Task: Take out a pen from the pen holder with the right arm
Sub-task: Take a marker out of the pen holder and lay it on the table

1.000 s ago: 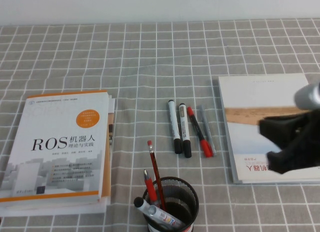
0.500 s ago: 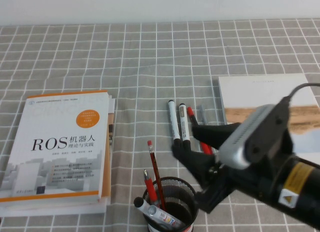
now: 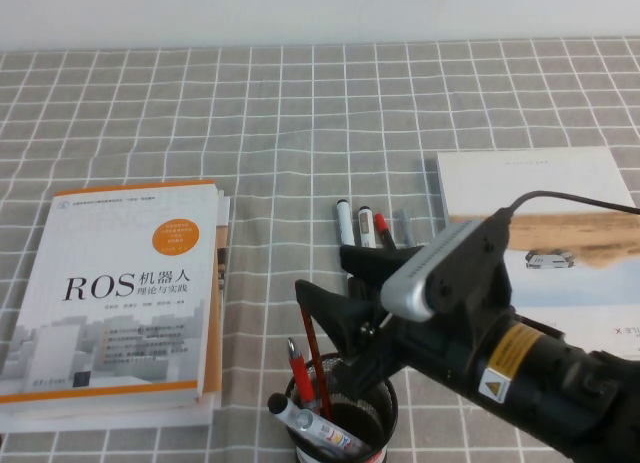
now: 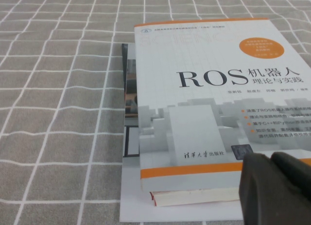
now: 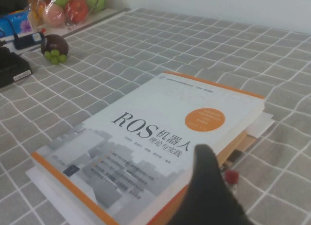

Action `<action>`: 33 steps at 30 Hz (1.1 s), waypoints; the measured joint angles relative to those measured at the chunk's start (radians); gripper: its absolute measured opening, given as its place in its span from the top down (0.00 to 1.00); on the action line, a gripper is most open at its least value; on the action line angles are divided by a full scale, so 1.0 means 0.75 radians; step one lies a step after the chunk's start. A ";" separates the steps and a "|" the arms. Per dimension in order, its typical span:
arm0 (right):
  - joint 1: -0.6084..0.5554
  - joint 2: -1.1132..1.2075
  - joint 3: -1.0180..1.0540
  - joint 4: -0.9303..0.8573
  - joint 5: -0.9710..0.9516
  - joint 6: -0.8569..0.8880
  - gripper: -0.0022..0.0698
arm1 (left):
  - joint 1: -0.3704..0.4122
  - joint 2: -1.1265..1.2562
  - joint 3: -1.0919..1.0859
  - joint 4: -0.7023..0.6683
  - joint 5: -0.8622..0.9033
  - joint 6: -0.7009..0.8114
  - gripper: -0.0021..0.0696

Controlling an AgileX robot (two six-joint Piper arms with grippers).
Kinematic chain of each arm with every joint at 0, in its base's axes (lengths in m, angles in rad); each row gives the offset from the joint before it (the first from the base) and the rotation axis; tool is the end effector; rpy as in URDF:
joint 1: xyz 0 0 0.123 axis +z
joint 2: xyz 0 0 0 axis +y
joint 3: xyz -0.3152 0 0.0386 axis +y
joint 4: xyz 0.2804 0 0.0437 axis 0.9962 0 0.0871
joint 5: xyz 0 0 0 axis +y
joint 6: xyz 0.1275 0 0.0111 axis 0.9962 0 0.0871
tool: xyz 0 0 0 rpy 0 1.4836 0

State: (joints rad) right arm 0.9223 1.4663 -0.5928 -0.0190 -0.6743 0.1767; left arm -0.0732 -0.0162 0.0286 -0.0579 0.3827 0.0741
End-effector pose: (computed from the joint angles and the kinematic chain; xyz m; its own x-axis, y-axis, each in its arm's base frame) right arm 0.2079 0.2769 0.2393 -0.1963 0.0078 -0.9805 -0.7827 0.6011 0.1615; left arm 0.0866 -0.0091 0.1580 -0.2997 0.0424 -0.9531 0.0998 0.9949 0.0129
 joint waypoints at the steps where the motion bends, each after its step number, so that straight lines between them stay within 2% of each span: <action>1: 0.000 0.011 -0.010 0.000 0.000 0.007 0.43 | 0.000 0.000 0.000 0.000 0.000 0.000 0.98; 11: 0.000 0.081 -0.134 0.000 0.174 0.053 0.43 | 0.000 0.000 0.000 0.000 0.000 0.000 0.98; 24: -0.012 0.163 -0.149 -0.003 0.228 0.082 0.44 | 0.000 0.000 0.000 0.000 0.000 0.000 0.98; 33: -0.012 0.178 -0.171 -0.003 0.234 0.087 0.49 | 0.000 0.000 0.000 0.000 0.000 0.000 0.98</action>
State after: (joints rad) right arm 0.9133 1.5997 -0.7208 -0.0211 -0.4991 0.2421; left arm -0.0732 -0.0162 0.0286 -0.0579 0.3827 0.0741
